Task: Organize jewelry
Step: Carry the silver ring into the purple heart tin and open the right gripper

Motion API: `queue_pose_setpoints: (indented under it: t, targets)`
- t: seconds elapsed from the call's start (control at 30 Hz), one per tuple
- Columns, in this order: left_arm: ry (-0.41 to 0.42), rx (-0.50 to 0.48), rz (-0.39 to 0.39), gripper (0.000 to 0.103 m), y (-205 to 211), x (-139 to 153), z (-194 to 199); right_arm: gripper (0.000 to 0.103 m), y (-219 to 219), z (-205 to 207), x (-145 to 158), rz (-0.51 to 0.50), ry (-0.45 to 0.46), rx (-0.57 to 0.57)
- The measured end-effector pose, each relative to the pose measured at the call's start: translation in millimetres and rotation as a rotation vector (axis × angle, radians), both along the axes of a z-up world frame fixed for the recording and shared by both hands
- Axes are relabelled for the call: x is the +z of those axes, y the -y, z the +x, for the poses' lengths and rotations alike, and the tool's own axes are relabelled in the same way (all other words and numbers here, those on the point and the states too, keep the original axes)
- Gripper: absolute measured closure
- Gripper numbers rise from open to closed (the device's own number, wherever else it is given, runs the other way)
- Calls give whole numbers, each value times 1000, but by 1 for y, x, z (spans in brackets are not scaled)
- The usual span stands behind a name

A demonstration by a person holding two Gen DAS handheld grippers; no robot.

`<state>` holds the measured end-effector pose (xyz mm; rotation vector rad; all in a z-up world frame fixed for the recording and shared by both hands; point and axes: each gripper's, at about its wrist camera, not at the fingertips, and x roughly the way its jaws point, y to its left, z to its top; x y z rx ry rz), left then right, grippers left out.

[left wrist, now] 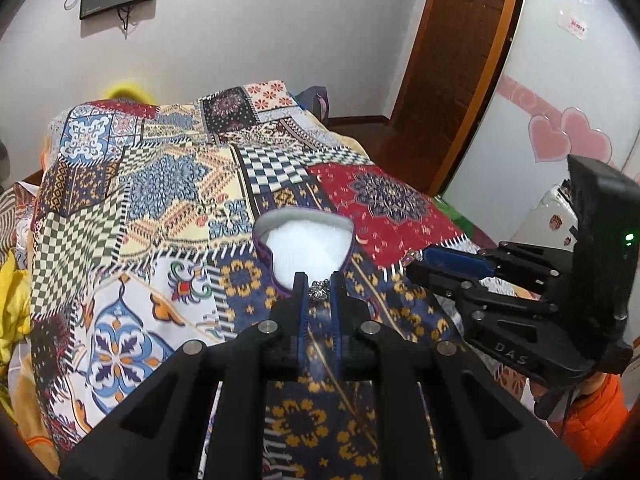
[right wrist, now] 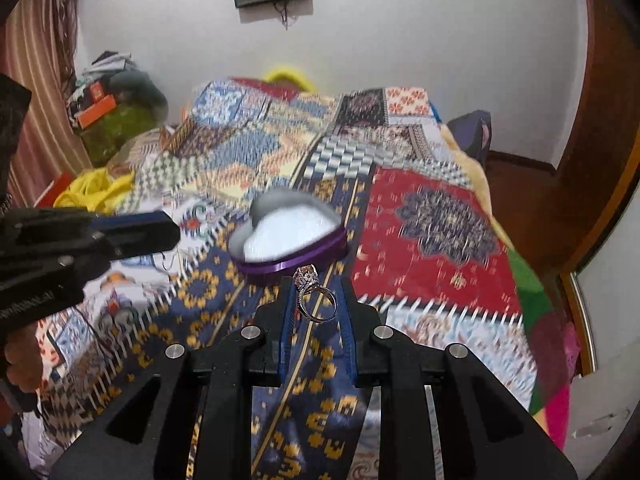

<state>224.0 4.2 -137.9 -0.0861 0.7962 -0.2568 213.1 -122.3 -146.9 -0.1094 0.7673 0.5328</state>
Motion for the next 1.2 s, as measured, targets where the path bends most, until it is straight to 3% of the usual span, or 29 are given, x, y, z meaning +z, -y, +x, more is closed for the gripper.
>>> queue_pose_setpoints:
  t: [0.4,0.83,0.97,1.2]
  targets:
    - [25,17,14,94,2,7,29,85,-12,20,31,58,84,10]
    - [-24,37,23,94,-7,-17,45,84,1,33,6,29,16,6]
    - [-38,35,23,94,-8,-24,45,57,6,36,-15,-10,-65,21]
    - [-51,36,22,94,-9,-29,44,56,-8,47,-42,-68,-124,53]
